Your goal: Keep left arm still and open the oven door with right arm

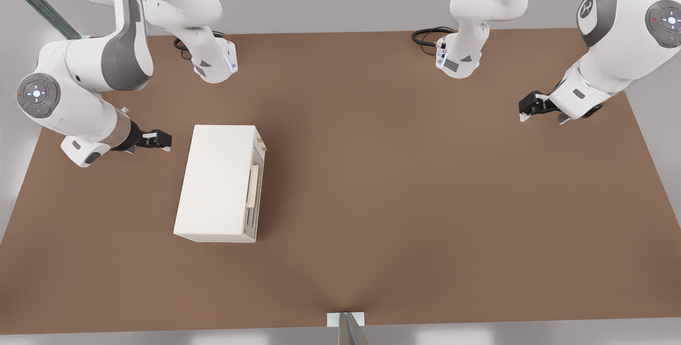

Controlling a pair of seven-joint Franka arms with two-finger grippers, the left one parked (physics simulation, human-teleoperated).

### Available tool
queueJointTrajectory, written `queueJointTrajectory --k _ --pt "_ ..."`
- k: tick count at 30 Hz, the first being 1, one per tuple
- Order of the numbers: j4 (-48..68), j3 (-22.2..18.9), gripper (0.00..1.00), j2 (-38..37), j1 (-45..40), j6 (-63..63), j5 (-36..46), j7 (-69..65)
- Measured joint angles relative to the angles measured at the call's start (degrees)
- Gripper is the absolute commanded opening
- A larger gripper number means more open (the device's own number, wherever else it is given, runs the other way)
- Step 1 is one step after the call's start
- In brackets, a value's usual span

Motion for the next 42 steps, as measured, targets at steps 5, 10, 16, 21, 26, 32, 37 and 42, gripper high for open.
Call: queueJointTrajectory --k 5,10,16,21,26,32,37,42 --pt "2.9 0.3 0.96 6.2 5.3 -0.1 -3.8 0.6" --pt "14.2 0.4 0.21 23.0 26.5 0.1 -14.5 1.5" --pt "11.1 0.4 0.21 27.0 32.5 0.1 -26.4 5.3" --pt "9.9 0.1 0.21 28.9 32.7 -0.3 -29.7 10.0" --pt "9.7 -0.1 0.21 29.2 32.0 -0.5 -30.5 14.5" --pt "9.9 -0.4 0.21 30.5 32.0 -0.3 -30.7 18.5" --pt "10.0 -0.5 0.21 31.1 31.7 -0.1 -30.8 21.0" --pt "10.1 -0.5 0.21 31.2 31.6 0.1 -30.6 22.9"
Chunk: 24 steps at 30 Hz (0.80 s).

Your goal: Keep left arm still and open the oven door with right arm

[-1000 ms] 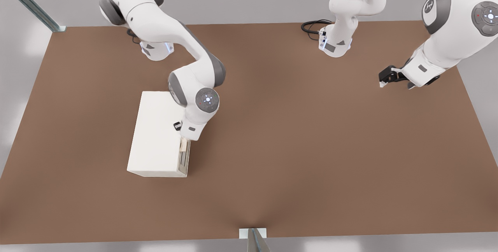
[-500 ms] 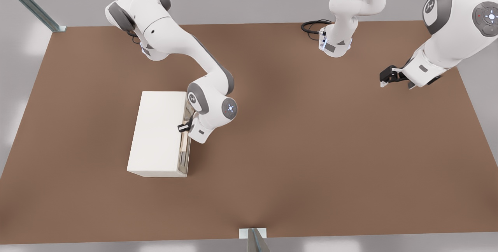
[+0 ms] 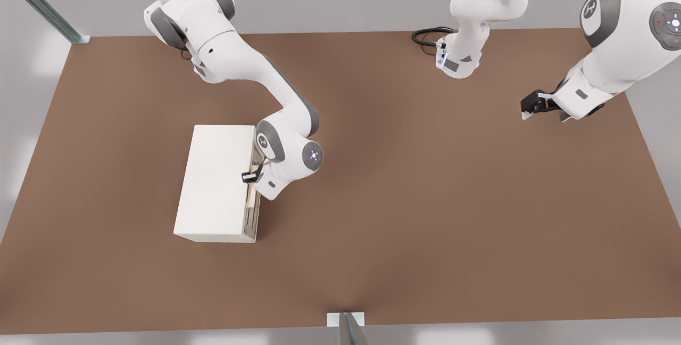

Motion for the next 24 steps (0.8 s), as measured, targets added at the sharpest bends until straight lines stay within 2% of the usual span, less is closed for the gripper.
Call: queueJointTrajectory --k 11,14,16,17,18,21,24 --pt "1.4 0.3 0.21 0.0 0.0 0.7 1.6 2.8" --pt "3.8 0.6 0.21 0.0 0.2 1.1 4.2 3.3" --pt "7.2 0.6 0.21 -0.2 -2.7 1.6 10.2 3.2" --pt "8.3 0.6 0.45 -0.5 -7.1 1.9 14.2 2.3" --pt "8.8 0.6 1.0 -0.9 -11.9 2.0 17.6 1.1" --pt "8.3 0.2 1.0 -6.1 -23.8 0.3 23.2 -3.0" --pt "2.4 -0.4 1.0 -18.8 -28.7 -1.9 25.6 -6.8"
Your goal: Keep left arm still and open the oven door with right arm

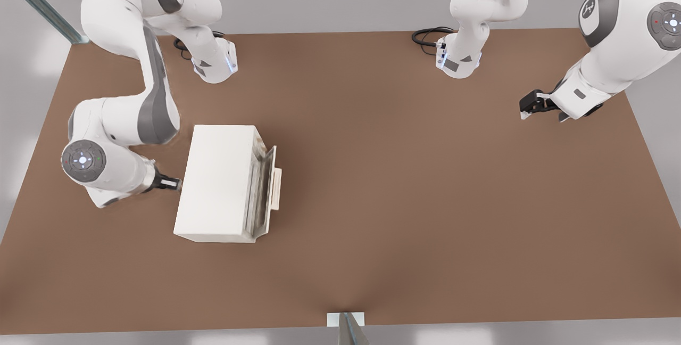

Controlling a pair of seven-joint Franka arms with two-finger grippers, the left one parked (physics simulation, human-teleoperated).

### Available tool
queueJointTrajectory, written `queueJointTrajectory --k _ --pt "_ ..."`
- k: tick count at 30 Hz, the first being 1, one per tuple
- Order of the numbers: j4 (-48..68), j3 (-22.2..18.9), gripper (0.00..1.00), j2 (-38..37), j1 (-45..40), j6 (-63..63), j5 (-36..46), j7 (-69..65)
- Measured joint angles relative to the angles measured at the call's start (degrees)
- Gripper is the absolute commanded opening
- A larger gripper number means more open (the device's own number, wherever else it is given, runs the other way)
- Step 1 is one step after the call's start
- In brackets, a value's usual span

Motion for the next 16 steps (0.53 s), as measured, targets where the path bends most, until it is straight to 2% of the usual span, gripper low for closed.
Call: queueJointTrajectory --k 2,4,16 --pt "-3.1 -0.3 1.0 -5.4 -0.7 -1.1 1.1 -2.2" --pt "-4.2 -0.3 1.0 -7.1 -0.8 -1.8 2.0 -4.1" --pt "-5.3 -0.4 1.0 -8.1 -0.8 -3.3 3.9 -12.1"
